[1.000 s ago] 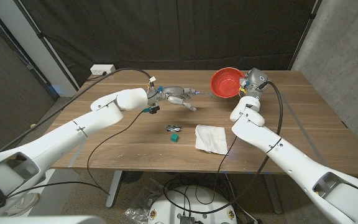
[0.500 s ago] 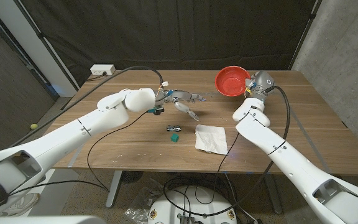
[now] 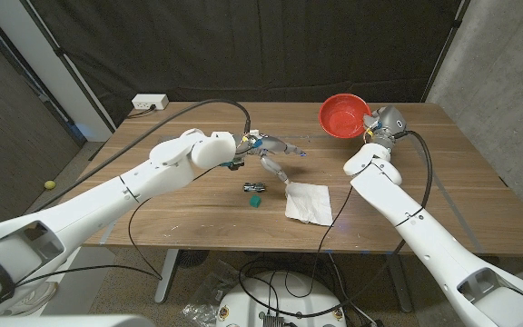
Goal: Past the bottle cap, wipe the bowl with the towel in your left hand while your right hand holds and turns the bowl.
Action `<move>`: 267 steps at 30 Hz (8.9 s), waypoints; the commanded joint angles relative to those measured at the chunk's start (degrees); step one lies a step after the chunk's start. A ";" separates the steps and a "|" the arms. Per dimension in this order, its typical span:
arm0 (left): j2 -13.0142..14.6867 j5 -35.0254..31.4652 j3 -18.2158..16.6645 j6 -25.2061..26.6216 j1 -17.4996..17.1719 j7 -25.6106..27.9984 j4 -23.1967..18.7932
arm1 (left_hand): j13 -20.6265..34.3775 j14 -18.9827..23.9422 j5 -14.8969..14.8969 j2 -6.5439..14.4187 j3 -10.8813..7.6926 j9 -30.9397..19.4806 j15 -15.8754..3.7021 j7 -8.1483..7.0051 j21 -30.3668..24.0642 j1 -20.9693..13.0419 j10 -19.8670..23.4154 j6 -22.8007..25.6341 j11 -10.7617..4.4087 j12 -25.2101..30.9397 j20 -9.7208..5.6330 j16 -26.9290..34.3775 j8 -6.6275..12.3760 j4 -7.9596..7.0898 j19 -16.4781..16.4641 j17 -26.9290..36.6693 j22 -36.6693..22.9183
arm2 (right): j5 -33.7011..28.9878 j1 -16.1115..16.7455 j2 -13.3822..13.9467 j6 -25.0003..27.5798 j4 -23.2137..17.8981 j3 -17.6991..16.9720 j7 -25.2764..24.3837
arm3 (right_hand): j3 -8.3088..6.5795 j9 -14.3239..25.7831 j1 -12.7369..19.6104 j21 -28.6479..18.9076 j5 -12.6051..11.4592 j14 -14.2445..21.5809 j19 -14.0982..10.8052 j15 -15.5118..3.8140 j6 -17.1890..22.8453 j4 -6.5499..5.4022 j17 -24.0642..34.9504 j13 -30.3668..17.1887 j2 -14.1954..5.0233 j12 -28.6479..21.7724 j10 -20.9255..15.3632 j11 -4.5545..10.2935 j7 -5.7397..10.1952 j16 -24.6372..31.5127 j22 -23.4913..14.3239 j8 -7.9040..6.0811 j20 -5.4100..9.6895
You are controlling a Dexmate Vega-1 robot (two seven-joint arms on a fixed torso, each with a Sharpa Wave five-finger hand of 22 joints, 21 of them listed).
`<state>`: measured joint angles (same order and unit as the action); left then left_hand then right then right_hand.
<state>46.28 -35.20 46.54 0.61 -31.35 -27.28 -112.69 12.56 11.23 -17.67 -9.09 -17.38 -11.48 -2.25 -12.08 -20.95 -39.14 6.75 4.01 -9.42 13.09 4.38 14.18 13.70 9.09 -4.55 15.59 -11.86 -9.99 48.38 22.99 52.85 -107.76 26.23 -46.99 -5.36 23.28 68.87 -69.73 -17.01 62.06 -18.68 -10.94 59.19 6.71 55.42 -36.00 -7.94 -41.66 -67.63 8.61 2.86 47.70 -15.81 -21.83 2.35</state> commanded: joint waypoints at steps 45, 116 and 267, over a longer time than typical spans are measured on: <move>-5.81 -35.42 5.25 -17.28 0.02 -2.37 1.34 | -0.80 -4.72 -6.19 8.27 -0.77 -0.93 -3.81 -0.60 0.16 -12.41 -7.62 -8.12 -2.75 -2.31 -0.68 -2.05 -2.10 -0.98 1.35 1.91 -0.45 | 8.52 1.99 1.59 -7.73 2.85 -2.41 -4.95 | 0.75 0.66 0.65 -4.16 -0.21 1.10 1.59 -2.29 1.91 -0.14 0.98 -0.85 -0.39 1.16 -0.97 -0.12 0.79 -1.35 3.65 1.16 5.42; -7.61 -26.82 -0.53 -1.19 -9.33 34.67 8.11 | 3.21 34.02 2.69 17.16 -6.05 0.91 -11.28 4.97 -7.29 -23.83 57.26 51.89 -1.87 10.73 -6.53 0.66 17.51 -3.06 -11.82 1.27 0.30 | 13.82 0.46 1.51 -17.50 7.18 -3.71 -1.80 | 0.99 1.20 0.44 -5.65 0.08 1.33 2.60 -2.31 2.23 -0.40 1.69 -1.72 -0.39 2.99 -1.38 -0.26 1.07 -2.86 4.83 2.81 5.93; -21.19 12.32 -3.97 -14.15 -2.49 51.91 30.52 | 9.51 41.24 4.23 16.32 -1.89 0.58 -11.57 5.52 -17.67 -29.10 57.89 58.10 -1.96 13.40 -7.99 2.23 10.66 -2.63 -14.26 13.89 -1.30 | 31.22 0.19 2.14 -38.33 13.62 -5.31 12.26 | 0.84 3.74 1.61 -4.82 0.89 1.89 2.80 -2.33 3.41 -0.23 3.00 -4.37 -0.39 5.26 -2.50 -0.84 -0.22 -5.24 4.83 6.31 6.19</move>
<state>25.14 -21.06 43.12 -12.68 -33.18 21.29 -82.05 21.86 52.58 -12.97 7.05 -19.52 -10.82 -7.16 -5.62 -38.28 -67.64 64.05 60.24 -10.86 26.77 -2.35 16.51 24.04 6.49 -19.10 29.23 -13.04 16.54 47.29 24.68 20.95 -96.12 22.41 -38.01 -4.63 26.72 70.08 -74.05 -16.34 63.55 -15.41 -11.56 62.13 5.98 58.36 -40.16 -7.95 -36.33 -69.58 7.70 2.53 42.57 -10.79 -15.37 2.14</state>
